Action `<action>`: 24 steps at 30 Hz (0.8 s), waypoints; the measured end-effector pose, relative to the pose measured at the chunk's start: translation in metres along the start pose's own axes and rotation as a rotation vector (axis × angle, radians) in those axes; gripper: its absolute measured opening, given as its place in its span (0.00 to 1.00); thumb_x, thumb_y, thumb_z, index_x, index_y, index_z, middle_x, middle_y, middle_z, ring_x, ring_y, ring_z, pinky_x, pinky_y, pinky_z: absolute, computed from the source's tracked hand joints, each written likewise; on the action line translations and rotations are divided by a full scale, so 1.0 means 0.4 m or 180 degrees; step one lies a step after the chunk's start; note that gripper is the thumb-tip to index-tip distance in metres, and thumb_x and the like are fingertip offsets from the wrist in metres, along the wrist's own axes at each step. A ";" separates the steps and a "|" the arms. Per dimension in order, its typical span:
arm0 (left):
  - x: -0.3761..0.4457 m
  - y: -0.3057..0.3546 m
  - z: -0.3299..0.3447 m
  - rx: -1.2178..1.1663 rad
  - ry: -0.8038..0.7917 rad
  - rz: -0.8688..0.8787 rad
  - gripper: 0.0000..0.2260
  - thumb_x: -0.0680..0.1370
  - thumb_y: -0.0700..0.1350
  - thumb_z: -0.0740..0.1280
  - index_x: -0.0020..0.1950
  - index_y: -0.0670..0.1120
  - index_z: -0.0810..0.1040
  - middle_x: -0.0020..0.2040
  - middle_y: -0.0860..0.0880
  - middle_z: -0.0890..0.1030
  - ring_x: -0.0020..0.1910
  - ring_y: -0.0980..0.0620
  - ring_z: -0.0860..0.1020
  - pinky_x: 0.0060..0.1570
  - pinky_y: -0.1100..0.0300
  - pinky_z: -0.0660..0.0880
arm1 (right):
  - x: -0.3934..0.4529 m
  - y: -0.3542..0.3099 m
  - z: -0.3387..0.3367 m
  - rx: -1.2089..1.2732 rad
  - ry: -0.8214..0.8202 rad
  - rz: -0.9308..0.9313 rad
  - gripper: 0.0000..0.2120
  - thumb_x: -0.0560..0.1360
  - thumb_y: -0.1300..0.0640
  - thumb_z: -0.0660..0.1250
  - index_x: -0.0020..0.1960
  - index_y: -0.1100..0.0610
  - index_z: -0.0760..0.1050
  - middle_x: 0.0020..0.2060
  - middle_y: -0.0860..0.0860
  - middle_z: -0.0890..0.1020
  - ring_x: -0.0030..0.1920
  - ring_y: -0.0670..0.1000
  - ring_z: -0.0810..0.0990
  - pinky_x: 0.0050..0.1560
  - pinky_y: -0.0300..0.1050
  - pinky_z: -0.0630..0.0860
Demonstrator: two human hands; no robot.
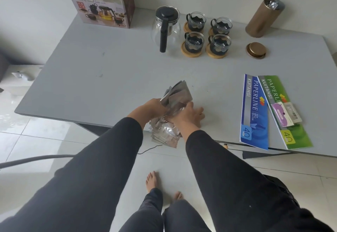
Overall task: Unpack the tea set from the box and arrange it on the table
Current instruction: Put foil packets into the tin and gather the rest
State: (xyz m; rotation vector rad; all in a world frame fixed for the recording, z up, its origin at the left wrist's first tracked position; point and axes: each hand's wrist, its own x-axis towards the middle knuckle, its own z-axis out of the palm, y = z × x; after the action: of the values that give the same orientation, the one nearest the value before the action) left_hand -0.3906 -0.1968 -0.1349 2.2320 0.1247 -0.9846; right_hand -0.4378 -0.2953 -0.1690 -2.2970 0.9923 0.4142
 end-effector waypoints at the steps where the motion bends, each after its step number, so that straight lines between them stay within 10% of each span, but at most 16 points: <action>1: -0.002 -0.012 0.007 0.0001 0.0048 0.0058 0.15 0.80 0.44 0.59 0.63 0.36 0.73 0.51 0.41 0.75 0.50 0.42 0.74 0.50 0.54 0.70 | -0.003 0.005 0.002 -0.0014 0.0031 -0.0039 0.43 0.60 0.43 0.79 0.67 0.52 0.62 0.62 0.56 0.64 0.63 0.58 0.64 0.58 0.56 0.73; 10: -0.009 -0.035 0.040 -0.0187 0.0178 0.0164 0.15 0.79 0.45 0.60 0.63 0.40 0.74 0.58 0.38 0.78 0.58 0.38 0.76 0.61 0.43 0.74 | -0.011 0.045 -0.016 0.0418 -0.0023 -0.0581 0.39 0.62 0.46 0.79 0.65 0.59 0.64 0.57 0.55 0.80 0.60 0.59 0.74 0.57 0.48 0.72; 24: 0.017 -0.015 0.077 -0.0293 0.0168 0.0088 0.10 0.76 0.43 0.62 0.55 0.41 0.77 0.53 0.37 0.81 0.52 0.37 0.80 0.54 0.43 0.78 | -0.022 0.094 -0.051 0.1509 -0.0246 -0.0312 0.33 0.66 0.57 0.78 0.64 0.57 0.64 0.58 0.56 0.77 0.59 0.57 0.76 0.56 0.47 0.76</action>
State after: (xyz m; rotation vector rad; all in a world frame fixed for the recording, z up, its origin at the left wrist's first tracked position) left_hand -0.4068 -0.2125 -0.1575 2.1704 0.1594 -0.8879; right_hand -0.4704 -0.3237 -0.1639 -1.8772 0.8305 0.1975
